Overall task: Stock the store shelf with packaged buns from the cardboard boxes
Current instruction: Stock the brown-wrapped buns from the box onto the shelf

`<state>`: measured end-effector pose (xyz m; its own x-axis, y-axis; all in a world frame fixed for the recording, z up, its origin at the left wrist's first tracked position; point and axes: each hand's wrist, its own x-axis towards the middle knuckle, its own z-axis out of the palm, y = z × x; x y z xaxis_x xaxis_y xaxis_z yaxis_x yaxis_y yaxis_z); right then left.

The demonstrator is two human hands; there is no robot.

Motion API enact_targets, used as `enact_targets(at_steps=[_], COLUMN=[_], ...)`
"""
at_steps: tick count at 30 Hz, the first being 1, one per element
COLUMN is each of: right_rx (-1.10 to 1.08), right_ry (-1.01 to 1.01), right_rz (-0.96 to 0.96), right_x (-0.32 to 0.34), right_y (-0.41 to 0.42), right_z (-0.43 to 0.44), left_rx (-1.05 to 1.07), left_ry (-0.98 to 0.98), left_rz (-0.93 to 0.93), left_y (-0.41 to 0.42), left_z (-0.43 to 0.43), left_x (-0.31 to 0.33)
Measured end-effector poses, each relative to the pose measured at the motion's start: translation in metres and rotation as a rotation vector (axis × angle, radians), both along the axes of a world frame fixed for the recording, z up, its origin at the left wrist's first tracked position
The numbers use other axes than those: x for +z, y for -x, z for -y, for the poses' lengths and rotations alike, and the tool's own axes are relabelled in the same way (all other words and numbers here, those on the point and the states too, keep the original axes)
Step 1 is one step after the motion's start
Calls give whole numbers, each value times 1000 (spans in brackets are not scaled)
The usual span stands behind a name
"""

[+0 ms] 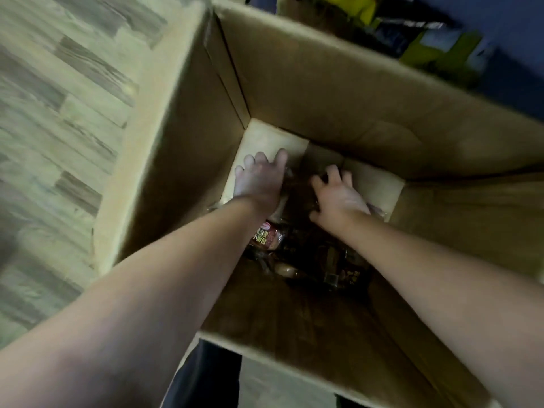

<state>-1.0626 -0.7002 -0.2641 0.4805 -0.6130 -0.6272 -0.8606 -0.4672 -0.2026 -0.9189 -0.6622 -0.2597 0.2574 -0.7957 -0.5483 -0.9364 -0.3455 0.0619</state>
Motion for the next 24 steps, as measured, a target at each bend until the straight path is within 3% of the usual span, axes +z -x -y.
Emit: enact_targets(at_steps=[6,12,17,24], right_rx=[11,257,234,123], right_ry=[157,432,661,863], right_rz=[131,280,377,481], right_x=[102,240,370,548], right_y=[-26,-59,-96,-127], right_z=[26,26,25,36], left_rx=[28,-108,-103,22], left_ry=[-40,-197,-98,260], left_rz=[-126,-134,-115,-218], left_y=[-15,-40,-64,-97], left_z=[9,5,12,23], left_x=[101,222,341,519])
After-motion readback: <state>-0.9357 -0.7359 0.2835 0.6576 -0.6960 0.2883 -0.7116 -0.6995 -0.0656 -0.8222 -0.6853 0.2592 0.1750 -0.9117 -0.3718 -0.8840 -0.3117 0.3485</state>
